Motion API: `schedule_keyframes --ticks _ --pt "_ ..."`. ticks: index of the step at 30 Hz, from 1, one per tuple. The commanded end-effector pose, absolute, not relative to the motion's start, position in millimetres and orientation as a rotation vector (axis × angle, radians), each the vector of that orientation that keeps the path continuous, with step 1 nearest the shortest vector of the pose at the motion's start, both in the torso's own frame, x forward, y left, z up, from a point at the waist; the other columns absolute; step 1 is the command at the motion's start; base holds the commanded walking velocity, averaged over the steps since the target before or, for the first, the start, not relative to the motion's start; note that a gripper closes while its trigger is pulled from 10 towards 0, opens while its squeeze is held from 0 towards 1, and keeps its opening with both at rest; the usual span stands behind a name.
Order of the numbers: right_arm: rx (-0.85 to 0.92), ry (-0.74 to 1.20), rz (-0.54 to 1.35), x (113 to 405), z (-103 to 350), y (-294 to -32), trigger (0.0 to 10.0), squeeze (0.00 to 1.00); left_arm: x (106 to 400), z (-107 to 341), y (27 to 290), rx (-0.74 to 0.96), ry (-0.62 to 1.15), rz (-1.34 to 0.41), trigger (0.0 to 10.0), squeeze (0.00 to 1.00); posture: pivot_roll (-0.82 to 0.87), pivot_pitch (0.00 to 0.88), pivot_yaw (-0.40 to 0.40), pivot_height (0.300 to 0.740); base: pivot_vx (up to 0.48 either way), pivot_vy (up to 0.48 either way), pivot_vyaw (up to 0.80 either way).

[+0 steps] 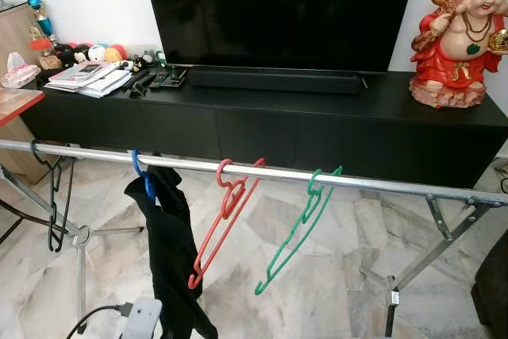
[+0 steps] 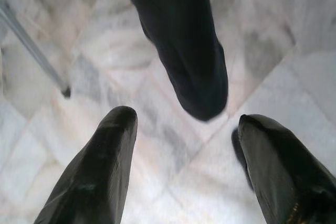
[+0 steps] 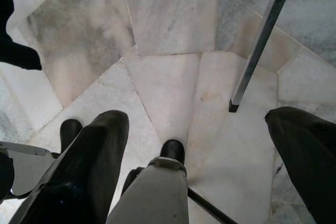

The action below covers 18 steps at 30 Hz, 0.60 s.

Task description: Hang hanger

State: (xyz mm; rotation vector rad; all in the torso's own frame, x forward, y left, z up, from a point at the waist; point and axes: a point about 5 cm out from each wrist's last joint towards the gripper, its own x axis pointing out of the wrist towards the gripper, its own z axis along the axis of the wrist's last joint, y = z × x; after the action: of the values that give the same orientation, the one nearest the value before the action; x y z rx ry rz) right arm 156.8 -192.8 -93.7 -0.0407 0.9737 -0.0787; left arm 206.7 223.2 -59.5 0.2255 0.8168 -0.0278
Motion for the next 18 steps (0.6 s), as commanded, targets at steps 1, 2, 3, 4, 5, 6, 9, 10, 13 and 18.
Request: schedule_keyframes --ticks 1,2,3,4,5,6,9,10,13,18 --pt "-0.023 0.988 -0.090 153.7 -95.4 -190.7 10.0 0.00 193.0 -70.0 226.8 0.248 0.919 -0.009 10.0 0.00 0.01 0.000 0.070 0.740 0.000 0.000 0.00" --pt "-0.022 0.989 -0.091 153.4 -95.5 -190.7 10.0 0.00 188.3 -73.3 226.5 0.252 0.950 -0.007 10.0 0.00 0.01 0.000 0.071 0.740 0.000 0.000 0.00" --pt "-0.021 0.989 -0.092 153.1 -95.7 -190.6 10.0 0.00 185.3 -75.5 226.0 0.257 0.971 -0.008 10.0 0.00 0.01 0.000 0.071 0.740 0.000 0.000 0.00" --pt "-0.021 0.989 -0.093 152.8 -95.8 -190.6 10.0 0.00 183.6 -76.7 225.0 0.261 0.982 -0.011 10.0 0.00 0.00 0.000 0.072 0.740 0.000 0.000 0.00" --pt "-0.021 0.990 -0.093 152.6 -95.8 -190.6 10.0 0.00 183.0 -77.4 224.3 0.263 0.987 -0.014 10.0 0.00 0.00 0.000 0.072 0.740 0.000 0.000 0.00" --pt "-0.020 0.990 -0.095 152.2 -96.0 -190.8 10.0 0.00 183.6 -77.8 221.5 0.254 0.988 -0.015 10.0 0.00 0.00 0.000 0.072 0.740 0.000 0.000 0.00" --pt "-0.022 0.993 -0.095 151.0 -96.3 -191.6 10.0 0.00 188.6 -77.0 214.3 0.203 0.968 0.004 10.0 0.00 0.00 0.000 0.068 0.740 0.000 0.232 0.00" --pt "-0.024 0.995 -0.094 150.6 -96.4 -192.0 10.0 0.00 190.8 -76.5 211.1 0.183 0.958 0.011 10.0 0.00 0.00 0.000 0.065 0.740 0.000 0.424 0.00" --pt "-0.028 0.997 -0.090 150.4 -96.5 -192.4 10.0 0.00 189.3 -77.9 207.9 0.186 0.963 0.001 10.0 0.00 0.00 0.000 0.061 0.740 0.000 0.424 0.00" --pt "-0.033 0.999 -0.084 149.8 -96.6 -192.8 10.0 0.00 178.8 -83.6 205.9 0.187 1.000 -0.009 10.0 0.00 -0.01 0.000 0.062 0.740 0.000 0.423 0.00"
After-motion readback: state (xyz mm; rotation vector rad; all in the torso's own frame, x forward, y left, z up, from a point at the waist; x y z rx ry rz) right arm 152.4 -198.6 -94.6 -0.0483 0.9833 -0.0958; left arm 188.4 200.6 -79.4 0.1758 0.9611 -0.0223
